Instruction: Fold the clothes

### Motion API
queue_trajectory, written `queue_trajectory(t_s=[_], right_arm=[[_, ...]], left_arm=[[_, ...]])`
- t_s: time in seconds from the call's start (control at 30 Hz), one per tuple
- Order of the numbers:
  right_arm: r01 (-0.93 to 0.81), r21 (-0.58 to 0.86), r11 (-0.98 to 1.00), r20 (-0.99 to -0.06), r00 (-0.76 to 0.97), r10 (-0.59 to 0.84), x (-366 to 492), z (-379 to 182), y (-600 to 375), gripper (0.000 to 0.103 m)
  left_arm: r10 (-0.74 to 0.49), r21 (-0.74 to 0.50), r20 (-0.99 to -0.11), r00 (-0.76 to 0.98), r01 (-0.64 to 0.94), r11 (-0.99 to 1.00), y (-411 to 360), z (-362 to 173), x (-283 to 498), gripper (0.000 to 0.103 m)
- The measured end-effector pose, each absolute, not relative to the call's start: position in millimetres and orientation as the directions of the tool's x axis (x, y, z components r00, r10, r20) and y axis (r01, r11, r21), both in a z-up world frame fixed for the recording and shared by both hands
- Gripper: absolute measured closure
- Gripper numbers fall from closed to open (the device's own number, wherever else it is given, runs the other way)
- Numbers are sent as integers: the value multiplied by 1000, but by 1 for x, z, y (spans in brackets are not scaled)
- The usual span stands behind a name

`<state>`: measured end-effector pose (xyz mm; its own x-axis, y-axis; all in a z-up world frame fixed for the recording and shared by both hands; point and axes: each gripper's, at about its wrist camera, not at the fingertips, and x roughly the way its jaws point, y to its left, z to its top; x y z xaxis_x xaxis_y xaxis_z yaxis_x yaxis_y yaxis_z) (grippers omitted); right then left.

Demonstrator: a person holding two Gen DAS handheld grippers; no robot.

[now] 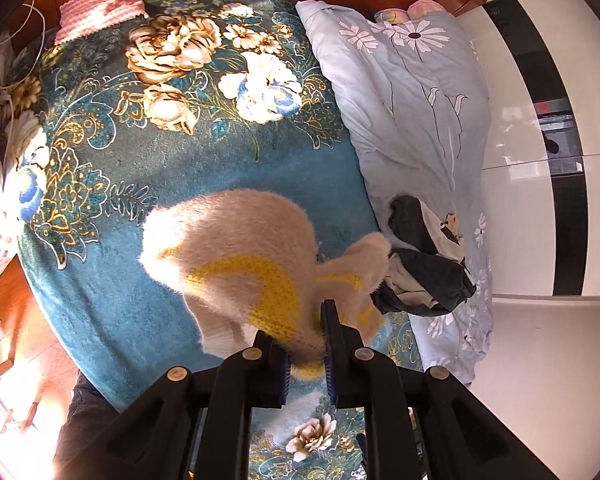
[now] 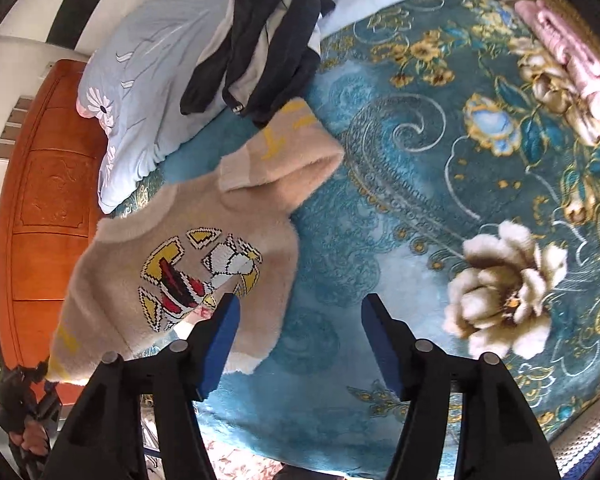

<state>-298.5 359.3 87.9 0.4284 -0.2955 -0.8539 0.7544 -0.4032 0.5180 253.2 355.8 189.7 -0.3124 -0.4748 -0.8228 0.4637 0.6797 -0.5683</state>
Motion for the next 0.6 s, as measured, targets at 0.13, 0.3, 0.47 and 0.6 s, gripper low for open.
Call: queue_trajectory(t_s=[0.13,0.3,0.47,0.6], right_arm=[[774,492,-398,-869,413,-272,-280,71,344,33],[799,435,-416,-900,371,-229,-267,51,325,32],[814,368,-449,-930,328,-167,-267,21,294,32],[831,323,-453,-946,287,-147,-273,2,266,32]], left_arm=[[-448,-549,-835,-319,453,702,350,175,269,89],[-418,-529,-847,-329,437,728,331,157,290,89],[-386,-501,-862,-327,447,741,307,140,311,89],[-351,-464,-881,-316,439,769,289,121,327,88]])
